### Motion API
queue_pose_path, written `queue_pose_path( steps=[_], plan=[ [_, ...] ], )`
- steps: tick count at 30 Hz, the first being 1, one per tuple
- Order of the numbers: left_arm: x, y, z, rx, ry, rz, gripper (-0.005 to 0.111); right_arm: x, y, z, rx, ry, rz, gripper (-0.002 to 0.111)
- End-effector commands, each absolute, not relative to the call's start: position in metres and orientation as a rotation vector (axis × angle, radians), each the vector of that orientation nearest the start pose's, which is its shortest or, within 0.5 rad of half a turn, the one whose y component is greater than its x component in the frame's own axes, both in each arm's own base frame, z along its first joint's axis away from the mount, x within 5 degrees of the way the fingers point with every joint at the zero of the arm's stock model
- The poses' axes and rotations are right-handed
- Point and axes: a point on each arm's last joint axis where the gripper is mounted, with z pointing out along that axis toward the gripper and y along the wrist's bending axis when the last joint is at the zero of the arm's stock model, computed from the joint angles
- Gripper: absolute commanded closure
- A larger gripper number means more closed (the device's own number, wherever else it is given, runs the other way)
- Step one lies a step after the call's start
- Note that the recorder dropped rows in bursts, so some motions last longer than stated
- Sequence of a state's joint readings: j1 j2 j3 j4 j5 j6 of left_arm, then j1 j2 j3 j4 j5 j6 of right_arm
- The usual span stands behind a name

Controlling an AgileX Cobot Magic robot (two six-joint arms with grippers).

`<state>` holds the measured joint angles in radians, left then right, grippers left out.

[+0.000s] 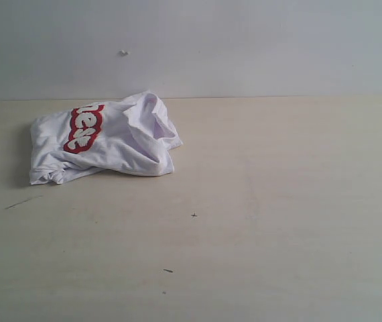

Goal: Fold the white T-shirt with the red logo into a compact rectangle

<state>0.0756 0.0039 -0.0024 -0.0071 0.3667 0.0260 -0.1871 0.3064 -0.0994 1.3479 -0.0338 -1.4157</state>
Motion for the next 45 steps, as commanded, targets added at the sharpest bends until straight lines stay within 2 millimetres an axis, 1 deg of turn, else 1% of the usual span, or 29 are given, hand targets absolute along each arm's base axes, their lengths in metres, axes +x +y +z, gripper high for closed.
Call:
queue_pose_path(
  steps=[1, 7, 13, 17, 23, 25, 26, 30, 36, 38, 45],
  plan=[
    [0.053, 0.003, 0.181, -0.053, 1.839, 0.049, 0.104, 0.081, -0.023, 0.224, 0.18, 1.65, -0.256, 0.108],
    [0.053, 0.003, 0.181, -0.053, 1.839, 0.049, 0.104, 0.082, -0.019, 0.228, 0.066, 1.614, -0.288, 0.108],
    [0.053, 0.003, 0.181, -0.054, 1.839, 0.048, 0.104, 0.083, -0.016, 0.224, 0.005, 1.656, -0.284, 0.108],
    [0.053, 0.003, 0.181, -0.054, 1.839, 0.048, 0.104, 0.082, -0.015, 0.217, 0.019, 1.733, -0.256, 0.108],
    [0.053, 0.003, 0.181, -0.054, 1.839, 0.048, 0.104, 0.081, -0.015, 0.215, 0.018, 1.761, -0.253, 0.108],
    [0.053, 0.003, 0.181, -0.054, 1.839, 0.048, 0.104, 0.08, -0.015, 0.208, 0.049, 1.82, -0.229, 0.108],
    [0.053, 0.003, 0.181, -0.054, 1.839, 0.048, 0.104, 0.079, -0.016, 0.202, 0.085, 1.839, -0.212, 0.108],
    [0.053, 0.003, 0.181, -0.054, 1.839, 0.048, 0.104, 0.077, -0.016, 0.185, 0.096, 1.868, -0.202, 0.108],
    [0.053, 0.003, 0.181, -0.054, 1.839, 0.048, 0.104, 0.076, -0.016, 0.183, 0.097, 1.898, -0.207, 0.108],
    [0.053, 0.003, 0.181, -0.052, 1.839, 0.05, 0.104, 0.075, -0.016, 0.179, 0.104, 1.945, -0.208, 0.108],
    [0.053, 0.003, 0.181, -0.052, 1.839, 0.05, 0.104, 0.071, -0.016, 0.18, 0.107, 1.928, -0.213, 0.108]
  ],
)
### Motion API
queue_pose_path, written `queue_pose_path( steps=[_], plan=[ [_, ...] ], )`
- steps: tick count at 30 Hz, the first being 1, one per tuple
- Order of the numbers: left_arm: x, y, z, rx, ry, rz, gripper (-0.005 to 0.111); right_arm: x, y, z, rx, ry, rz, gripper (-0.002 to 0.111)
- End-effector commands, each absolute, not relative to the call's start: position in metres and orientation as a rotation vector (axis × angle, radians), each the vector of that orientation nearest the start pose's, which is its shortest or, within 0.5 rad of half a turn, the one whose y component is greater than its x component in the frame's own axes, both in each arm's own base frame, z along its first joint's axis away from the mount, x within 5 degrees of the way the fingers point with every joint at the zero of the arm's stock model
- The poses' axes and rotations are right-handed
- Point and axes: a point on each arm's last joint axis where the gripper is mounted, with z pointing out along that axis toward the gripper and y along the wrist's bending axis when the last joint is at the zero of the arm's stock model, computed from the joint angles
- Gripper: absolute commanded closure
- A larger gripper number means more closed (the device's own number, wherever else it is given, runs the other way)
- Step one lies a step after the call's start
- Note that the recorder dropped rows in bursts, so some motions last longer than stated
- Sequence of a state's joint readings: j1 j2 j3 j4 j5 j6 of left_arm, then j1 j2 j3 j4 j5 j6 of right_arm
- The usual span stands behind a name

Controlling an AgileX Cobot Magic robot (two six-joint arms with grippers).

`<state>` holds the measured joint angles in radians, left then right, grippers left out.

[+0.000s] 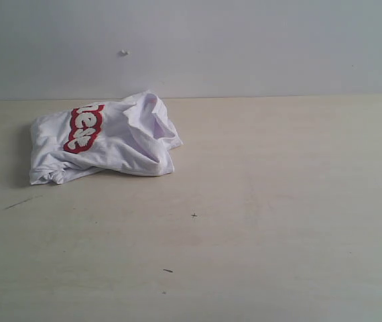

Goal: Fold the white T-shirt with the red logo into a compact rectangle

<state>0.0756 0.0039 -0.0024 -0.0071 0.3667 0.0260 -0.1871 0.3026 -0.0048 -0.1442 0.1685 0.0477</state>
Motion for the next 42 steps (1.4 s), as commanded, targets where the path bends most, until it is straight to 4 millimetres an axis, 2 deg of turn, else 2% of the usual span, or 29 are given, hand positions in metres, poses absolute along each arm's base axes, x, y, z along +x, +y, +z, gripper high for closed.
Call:
queue_pose_path(
  steps=[1, 10, 16, 20, 42],
  plan=[
    [0.053, 0.003, 0.181, -0.052, 1.839, 0.05, 0.104, 0.069, -0.016, 0.181, 0.11, 1.913, -0.215, 0.108],
    [0.053, 0.003, 0.181, -0.052, 1.839, 0.05, 0.104, 0.052, -0.014, 0.185, 0.145, 1.8, -0.219, 0.108],
    [0.053, 0.003, 0.181, -0.052, 1.839, 0.05, 0.104, 0.052, -0.014, 0.183, 0.183, 1.818, -0.194, 0.108],
    [0.053, 0.003, 0.181, -0.051, 1.839, 0.051, 0.104, 0.052, -0.014, 0.182, 0.103, 1.832, -0.256, 0.108],
    [0.053, 0.003, 0.181, -0.051, 1.839, 0.051, 0.104, 0.051, -0.014, 0.181, 0.113, 1.84, -0.25, 0.108]
  ],
)
